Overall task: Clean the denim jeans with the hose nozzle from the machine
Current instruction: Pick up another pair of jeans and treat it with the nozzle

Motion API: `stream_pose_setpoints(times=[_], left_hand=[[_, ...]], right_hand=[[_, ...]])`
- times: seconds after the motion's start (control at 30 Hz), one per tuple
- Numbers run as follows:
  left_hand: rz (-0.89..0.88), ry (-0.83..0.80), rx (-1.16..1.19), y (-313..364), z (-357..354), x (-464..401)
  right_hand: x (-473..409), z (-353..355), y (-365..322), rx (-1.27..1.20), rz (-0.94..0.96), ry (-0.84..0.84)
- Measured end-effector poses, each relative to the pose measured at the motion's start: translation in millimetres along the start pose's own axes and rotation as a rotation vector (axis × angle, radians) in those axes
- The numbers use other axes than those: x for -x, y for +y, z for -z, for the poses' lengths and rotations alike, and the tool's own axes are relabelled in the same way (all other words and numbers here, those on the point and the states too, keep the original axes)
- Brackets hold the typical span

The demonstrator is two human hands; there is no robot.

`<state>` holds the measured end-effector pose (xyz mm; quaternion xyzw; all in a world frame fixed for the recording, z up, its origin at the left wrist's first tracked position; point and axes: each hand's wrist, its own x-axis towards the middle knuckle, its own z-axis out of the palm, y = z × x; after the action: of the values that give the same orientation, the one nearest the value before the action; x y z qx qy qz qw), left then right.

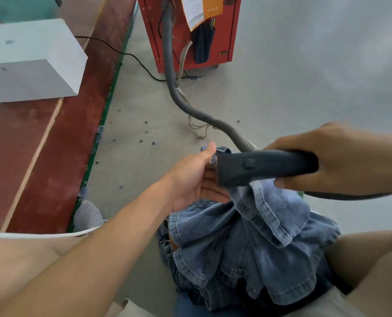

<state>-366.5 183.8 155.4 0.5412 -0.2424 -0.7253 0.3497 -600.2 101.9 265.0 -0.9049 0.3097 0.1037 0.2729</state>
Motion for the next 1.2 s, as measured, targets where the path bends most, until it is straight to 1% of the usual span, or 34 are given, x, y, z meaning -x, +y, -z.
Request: stream_pose_setpoints(times=[0.07,0.13,0.23,0.3,0.33,0.4,0.5,0.57,0.6,0.63,0.7,0.83,0.9,1.03,1.1,1.2], left_hand=[[0.020,-0.007,0.048,2.1,0.9,0.7],[0.028,-0.001,0.069,1.7,0.6,-0.4],[0.027,-0.008,0.055,-1.7,1.1,-3.0],[0.012,-0.021,0.006,-4.3,2.1,-5.8],[0.003,-0.014,-0.002,-5.4,2.5,-7.6],[-0.019,0.009,0.024,-8.4,3.6,-12.5],[-0.051,0.015,0.063,-11.7,7.0,-20.4],[-0.036,-0.079,0.149,-13.2,10.1,-24.6],[-0.028,-0.137,0.190,-13.1,10.2,-25.0],[-0.024,-0.163,0.215,-13.1,8.9,-24.6],[-0.037,-0.135,0.207,-14.2,1.9,-24.1],[-0.095,0.019,0.211,-14.3,-10.1,-28.3],[-0.096,0.014,0.277,-10.2,-8.8,-28.3],[-0.083,-0.009,0.402,-6.0,-9.3,-28.9],[-0.080,-0.012,0.433,-6.4,-11.8,-29.7],[-0.075,-0.017,0.480,-8.1,-11.5,-31.2]], right_hand=[[2.8,6.2,4.7,-0.044,-0.025,0.085],[9.7,13.2,11.7,-0.073,-0.059,0.122],[12.4,11.5,13.6,0.004,-0.083,0.041],[7.6,2.7,9.8,0.032,-0.060,-0.021],[4.3,-0.7,9.2,0.021,-0.044,-0.019],[-1.3,-1.3,10.0,-0.025,-0.034,0.069],[-2.3,6.8,16.7,-0.139,-0.079,0.305],[-1.3,13.0,23.4,-0.199,-0.124,0.407],[-0.9,15.3,26.1,-0.207,-0.152,0.424],[-0.3,17.2,28.0,-0.210,-0.178,0.423],[0.6,19.2,29.3,-0.190,-0.228,0.377],[7.0,16.5,34.2,-0.112,-0.293,0.237],[12.8,14.3,41.1,-0.065,-0.277,0.160],[20.4,5.4,49.7,0.028,-0.183,0.032],[16.5,1.1,46.2,0.071,-0.147,-0.001],[5.6,-3.8,34.5,0.068,-0.107,0.008]])
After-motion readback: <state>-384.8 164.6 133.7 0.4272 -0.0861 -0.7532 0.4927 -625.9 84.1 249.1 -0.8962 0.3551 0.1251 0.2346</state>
